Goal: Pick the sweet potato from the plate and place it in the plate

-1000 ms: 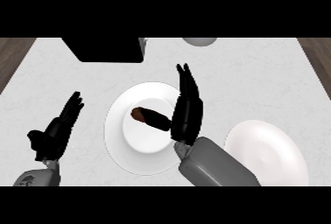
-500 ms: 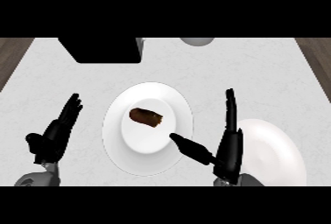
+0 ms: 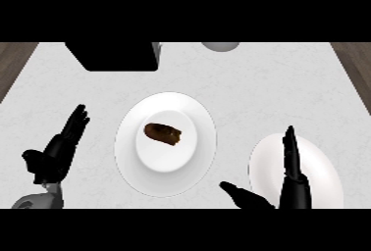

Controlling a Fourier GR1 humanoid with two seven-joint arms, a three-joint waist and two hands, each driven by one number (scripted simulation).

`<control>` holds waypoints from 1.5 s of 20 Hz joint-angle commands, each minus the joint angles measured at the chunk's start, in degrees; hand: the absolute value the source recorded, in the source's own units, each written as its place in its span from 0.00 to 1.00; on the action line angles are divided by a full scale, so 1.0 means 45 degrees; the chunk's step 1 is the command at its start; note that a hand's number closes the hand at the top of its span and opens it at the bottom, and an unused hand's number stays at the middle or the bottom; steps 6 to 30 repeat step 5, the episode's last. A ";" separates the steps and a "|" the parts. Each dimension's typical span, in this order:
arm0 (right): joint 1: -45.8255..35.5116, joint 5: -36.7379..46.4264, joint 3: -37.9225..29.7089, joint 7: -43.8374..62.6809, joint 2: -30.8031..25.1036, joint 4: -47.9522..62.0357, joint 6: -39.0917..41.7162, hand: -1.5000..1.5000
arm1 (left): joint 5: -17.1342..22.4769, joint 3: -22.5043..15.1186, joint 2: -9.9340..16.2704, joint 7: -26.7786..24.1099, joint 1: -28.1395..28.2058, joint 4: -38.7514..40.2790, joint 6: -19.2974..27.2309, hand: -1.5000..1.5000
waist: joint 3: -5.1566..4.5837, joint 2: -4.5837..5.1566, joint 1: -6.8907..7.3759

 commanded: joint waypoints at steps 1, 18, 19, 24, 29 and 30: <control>0.0570 -0.2197 -0.1287 -0.2847 -0.0001 0.1373 0.1625 0.00 | -0.0274 -0.0081 -0.0074 -0.0909 0.0538 0.0340 -0.0055 0.50 | -0.0003 0.0009 0.0020; 0.2064 -0.3735 -0.2994 -0.5861 0.0161 0.1445 0.3512 0.00 | 0.0033 -0.0004 0.0075 0.0977 -0.0009 -0.0767 -0.0089 0.50 | -0.0022 -0.0033 -0.0083; 0.2064 -0.3735 -0.2994 -0.5861 0.0161 0.1445 0.3512 0.00 | 0.0033 -0.0004 0.0075 0.0977 -0.0009 -0.0767 -0.0089 0.50 | -0.0022 -0.0033 -0.0083; 0.2064 -0.3735 -0.2994 -0.5861 0.0161 0.1445 0.3512 0.00 | 0.0033 -0.0004 0.0075 0.0977 -0.0009 -0.0767 -0.0089 0.50 | -0.0022 -0.0033 -0.0083; 0.2064 -0.3735 -0.2994 -0.5861 0.0161 0.1445 0.3512 0.00 | 0.0033 -0.0004 0.0075 0.0977 -0.0009 -0.0767 -0.0089 0.50 | -0.0022 -0.0033 -0.0083; 0.2064 -0.3735 -0.2994 -0.5861 0.0161 0.1445 0.3512 0.00 | 0.0033 -0.0004 0.0075 0.0977 -0.0009 -0.0767 -0.0089 0.50 | -0.0022 -0.0033 -0.0083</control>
